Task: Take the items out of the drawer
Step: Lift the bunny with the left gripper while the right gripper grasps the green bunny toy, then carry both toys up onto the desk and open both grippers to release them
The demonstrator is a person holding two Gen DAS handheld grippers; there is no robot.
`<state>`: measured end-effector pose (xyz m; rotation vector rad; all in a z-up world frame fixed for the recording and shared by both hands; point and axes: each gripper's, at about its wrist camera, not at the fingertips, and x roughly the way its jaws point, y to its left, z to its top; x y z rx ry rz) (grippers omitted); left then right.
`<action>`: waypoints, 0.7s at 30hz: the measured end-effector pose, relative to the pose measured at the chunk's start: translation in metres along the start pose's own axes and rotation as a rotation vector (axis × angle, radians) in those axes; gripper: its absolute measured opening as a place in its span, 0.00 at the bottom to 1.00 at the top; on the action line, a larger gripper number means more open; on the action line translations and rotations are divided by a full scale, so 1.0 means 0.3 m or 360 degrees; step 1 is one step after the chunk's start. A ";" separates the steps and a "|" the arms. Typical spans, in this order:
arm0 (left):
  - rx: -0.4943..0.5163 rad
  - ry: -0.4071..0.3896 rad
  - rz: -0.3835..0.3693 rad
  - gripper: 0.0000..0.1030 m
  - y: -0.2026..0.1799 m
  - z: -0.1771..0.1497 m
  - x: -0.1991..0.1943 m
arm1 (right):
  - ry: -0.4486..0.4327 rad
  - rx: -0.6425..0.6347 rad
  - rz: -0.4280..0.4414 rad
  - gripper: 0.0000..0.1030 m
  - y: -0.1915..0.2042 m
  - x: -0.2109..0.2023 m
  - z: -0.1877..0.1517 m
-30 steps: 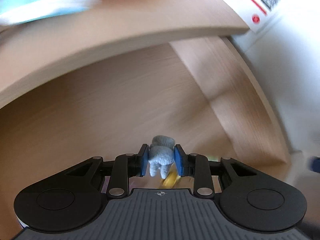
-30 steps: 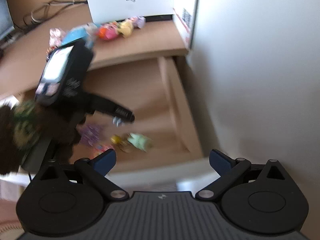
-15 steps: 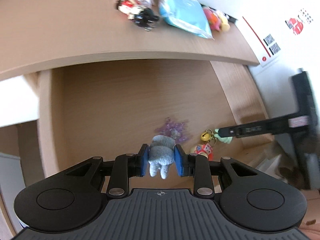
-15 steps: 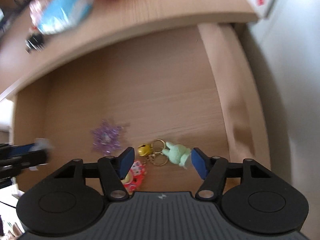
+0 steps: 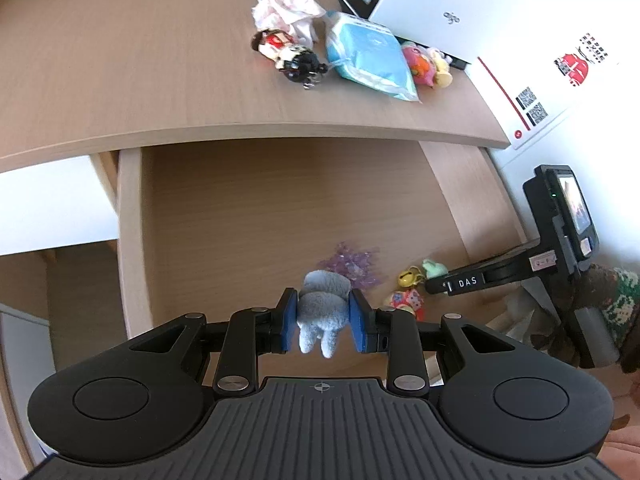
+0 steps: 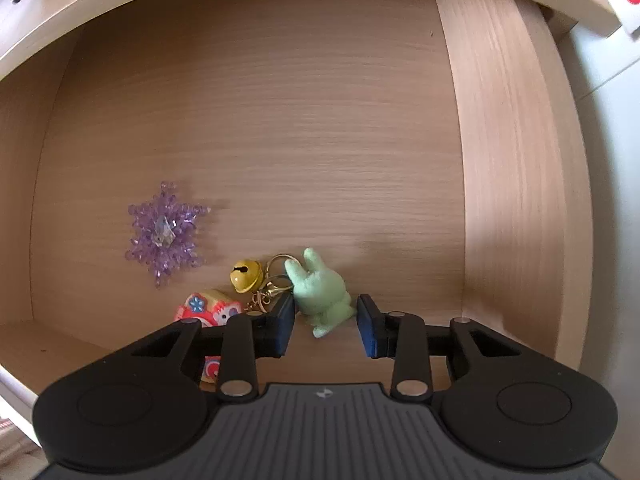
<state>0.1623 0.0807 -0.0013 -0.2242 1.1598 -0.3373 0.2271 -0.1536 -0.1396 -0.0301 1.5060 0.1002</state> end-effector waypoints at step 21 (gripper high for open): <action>0.0724 -0.0342 -0.0243 0.30 -0.513 0.473 0.143 | -0.0612 0.0047 0.0159 0.32 0.019 -0.391 -0.098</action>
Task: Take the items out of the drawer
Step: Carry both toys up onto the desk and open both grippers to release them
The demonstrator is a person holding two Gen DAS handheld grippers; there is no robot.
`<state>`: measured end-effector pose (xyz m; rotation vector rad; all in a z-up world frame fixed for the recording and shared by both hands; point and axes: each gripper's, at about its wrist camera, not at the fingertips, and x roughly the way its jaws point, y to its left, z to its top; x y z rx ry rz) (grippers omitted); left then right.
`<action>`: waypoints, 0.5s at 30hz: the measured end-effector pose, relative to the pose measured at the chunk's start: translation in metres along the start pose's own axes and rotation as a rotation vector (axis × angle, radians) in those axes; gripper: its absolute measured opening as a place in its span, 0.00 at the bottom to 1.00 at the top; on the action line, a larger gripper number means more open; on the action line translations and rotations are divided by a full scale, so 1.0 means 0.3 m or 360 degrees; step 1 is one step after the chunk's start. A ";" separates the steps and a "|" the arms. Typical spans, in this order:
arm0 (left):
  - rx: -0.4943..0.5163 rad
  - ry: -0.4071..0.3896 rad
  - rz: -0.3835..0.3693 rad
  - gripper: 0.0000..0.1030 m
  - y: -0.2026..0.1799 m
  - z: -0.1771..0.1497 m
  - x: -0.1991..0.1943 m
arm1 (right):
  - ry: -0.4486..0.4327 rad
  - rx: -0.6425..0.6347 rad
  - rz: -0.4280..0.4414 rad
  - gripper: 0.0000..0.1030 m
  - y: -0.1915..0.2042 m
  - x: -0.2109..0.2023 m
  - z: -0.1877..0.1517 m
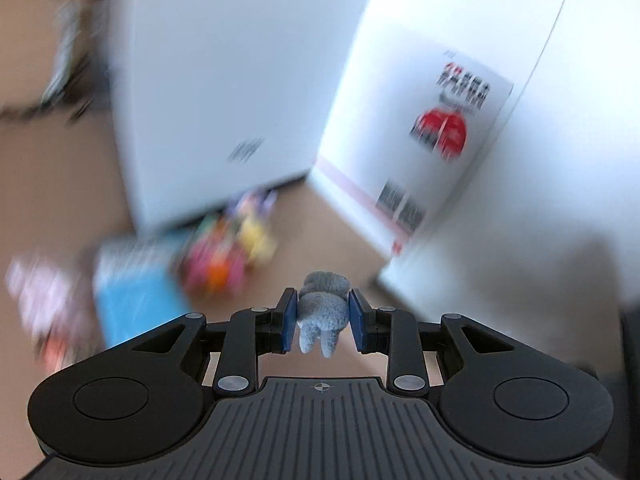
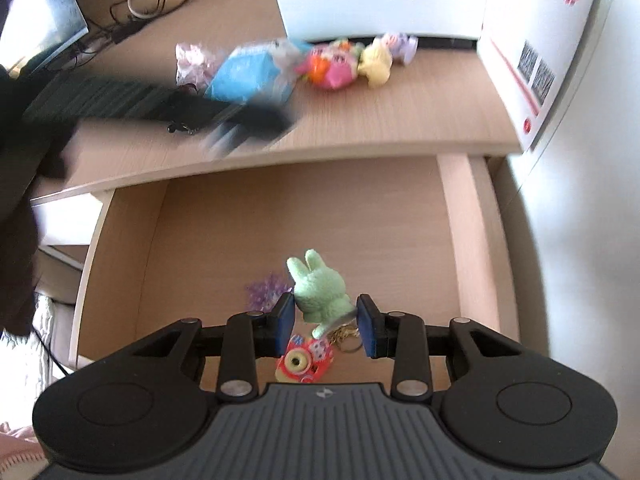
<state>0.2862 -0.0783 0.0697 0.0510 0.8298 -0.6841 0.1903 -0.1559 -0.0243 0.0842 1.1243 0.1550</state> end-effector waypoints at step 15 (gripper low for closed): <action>-0.0135 -0.0351 0.0189 0.32 0.005 0.106 0.129 | -0.0090 0.0122 -0.0121 0.32 -0.144 -0.036 -0.009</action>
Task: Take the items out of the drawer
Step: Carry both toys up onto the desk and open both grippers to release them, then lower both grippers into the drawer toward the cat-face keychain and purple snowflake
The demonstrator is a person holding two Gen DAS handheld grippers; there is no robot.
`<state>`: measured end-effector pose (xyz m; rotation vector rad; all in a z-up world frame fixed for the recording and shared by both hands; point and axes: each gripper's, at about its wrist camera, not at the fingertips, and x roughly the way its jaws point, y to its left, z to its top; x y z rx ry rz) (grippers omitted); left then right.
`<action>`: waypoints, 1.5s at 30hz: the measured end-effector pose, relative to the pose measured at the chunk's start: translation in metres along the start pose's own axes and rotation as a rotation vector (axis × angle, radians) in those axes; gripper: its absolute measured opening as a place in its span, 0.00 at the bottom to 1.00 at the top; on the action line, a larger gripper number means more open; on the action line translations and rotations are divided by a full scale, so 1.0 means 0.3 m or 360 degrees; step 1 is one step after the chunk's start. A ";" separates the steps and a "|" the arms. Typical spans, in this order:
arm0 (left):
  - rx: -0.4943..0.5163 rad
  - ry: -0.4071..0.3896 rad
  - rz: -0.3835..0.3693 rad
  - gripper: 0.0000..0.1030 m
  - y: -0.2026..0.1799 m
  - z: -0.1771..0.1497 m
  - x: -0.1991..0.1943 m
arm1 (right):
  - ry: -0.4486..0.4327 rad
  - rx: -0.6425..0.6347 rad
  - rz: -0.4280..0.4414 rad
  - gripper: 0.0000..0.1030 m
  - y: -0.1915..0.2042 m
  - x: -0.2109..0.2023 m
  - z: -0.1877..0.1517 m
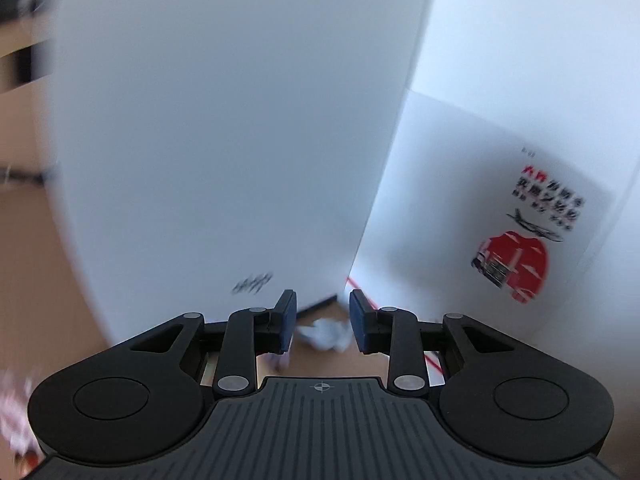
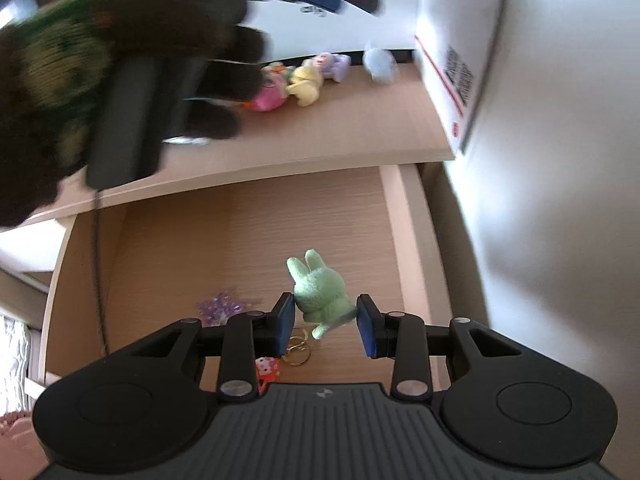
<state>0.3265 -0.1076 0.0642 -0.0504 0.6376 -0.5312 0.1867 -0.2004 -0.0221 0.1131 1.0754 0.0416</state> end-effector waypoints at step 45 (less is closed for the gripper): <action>-0.0450 0.1341 -0.0203 0.32 0.177 -0.609 -0.028 | -0.0112 0.0072 -0.0153 0.84 -0.053 -0.032 0.086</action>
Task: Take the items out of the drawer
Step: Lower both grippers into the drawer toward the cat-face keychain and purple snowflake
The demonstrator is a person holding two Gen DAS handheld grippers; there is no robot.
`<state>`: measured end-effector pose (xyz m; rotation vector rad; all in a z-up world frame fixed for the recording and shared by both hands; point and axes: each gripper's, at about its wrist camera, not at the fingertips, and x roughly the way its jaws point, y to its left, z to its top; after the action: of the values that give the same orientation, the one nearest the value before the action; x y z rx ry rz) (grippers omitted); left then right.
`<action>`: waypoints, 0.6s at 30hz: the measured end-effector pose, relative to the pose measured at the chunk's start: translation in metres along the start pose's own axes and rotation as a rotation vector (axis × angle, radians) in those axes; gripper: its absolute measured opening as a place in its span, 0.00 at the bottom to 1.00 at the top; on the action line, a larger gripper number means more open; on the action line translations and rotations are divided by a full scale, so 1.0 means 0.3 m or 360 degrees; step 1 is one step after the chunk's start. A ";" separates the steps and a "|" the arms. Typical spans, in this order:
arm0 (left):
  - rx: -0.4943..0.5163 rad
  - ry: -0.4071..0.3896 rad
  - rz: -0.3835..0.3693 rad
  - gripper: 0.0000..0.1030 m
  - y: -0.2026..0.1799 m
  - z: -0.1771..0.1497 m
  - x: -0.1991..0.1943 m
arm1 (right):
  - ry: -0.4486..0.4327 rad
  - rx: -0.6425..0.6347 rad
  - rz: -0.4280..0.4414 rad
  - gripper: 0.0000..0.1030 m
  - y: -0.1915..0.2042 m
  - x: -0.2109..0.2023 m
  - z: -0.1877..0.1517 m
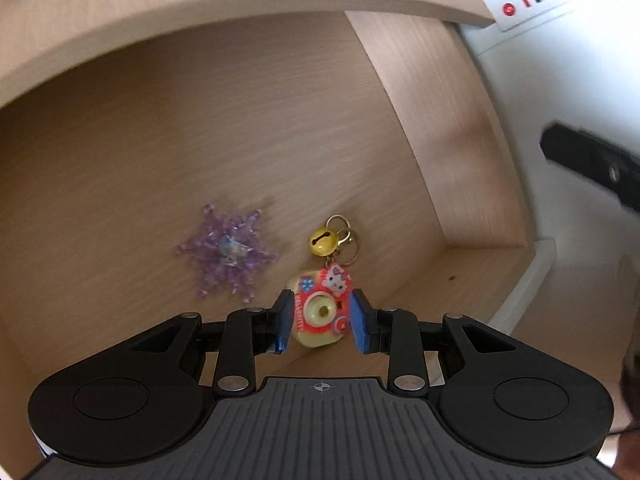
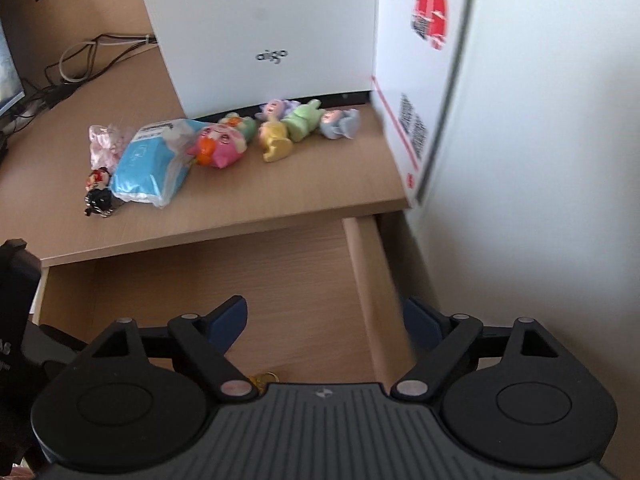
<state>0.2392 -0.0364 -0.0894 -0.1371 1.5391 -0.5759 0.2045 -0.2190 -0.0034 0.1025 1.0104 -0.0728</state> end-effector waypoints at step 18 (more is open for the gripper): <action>0.0046 -0.0469 0.0331 0.32 0.142 -0.132 -0.145 | 0.0475 -0.0004 0.0288 0.90 0.113 0.189 -0.096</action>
<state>0.2155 0.0296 -0.0709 -0.0368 1.2402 -0.3928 0.2140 -0.1826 -0.0647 0.2064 1.2947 0.1125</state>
